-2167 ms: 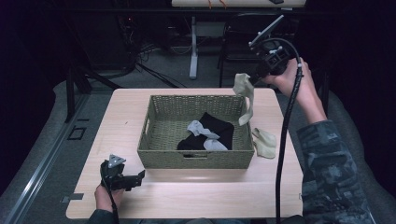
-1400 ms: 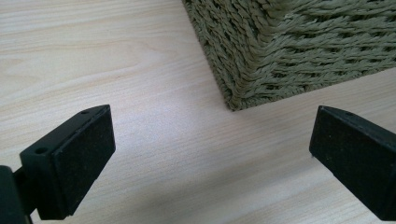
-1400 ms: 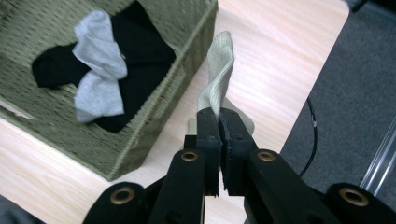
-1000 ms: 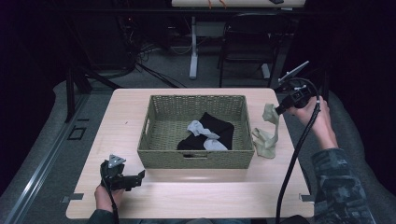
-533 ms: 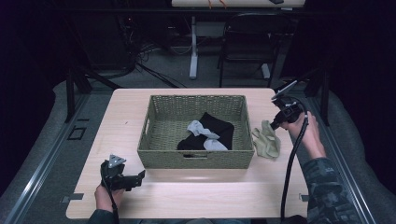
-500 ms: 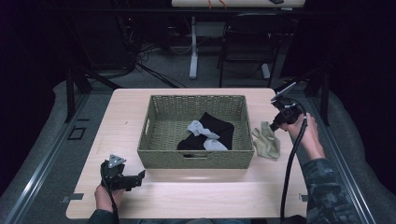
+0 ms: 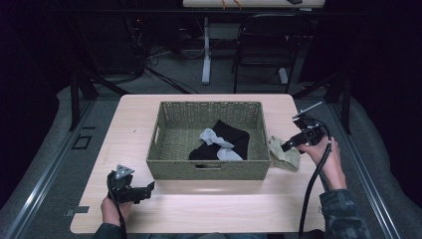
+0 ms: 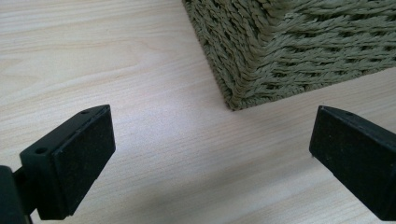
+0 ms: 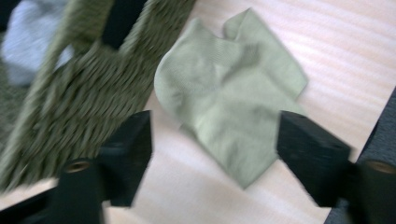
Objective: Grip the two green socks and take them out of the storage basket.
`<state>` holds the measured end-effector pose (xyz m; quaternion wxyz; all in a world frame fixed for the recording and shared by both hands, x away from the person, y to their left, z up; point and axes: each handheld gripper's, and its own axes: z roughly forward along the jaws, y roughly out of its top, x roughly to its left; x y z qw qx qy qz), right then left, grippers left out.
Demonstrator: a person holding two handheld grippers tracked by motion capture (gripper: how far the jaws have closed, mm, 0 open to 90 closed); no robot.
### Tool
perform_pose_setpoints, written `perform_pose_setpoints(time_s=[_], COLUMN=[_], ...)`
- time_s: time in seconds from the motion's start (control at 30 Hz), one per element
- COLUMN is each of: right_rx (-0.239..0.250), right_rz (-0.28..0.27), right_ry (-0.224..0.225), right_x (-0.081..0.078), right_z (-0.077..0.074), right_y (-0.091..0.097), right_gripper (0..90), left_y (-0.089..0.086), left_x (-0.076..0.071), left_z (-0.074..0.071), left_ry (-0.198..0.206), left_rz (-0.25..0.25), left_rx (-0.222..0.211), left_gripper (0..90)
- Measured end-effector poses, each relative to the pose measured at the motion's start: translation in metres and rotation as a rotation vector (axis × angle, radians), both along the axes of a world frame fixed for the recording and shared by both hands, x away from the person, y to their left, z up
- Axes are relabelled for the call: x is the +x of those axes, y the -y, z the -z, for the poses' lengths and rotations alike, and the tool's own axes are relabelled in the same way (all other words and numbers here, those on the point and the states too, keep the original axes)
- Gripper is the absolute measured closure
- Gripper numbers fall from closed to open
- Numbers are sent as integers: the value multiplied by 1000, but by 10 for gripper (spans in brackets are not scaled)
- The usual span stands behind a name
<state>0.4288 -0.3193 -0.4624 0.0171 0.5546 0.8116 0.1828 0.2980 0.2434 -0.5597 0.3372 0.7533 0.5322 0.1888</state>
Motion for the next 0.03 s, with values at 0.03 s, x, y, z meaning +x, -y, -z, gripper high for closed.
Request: perform_pose_setpoints(time_s=[0.03], right_rx=[6], right_rz=[1], right_ry=[11], right_x=[-5], right_z=[0], right_y=[1], right_gripper=[167], left_y=[0], left_x=[0], left_z=[0], left_ry=[-3], left_rz=[5], left_rx=[5], left_gripper=[1])
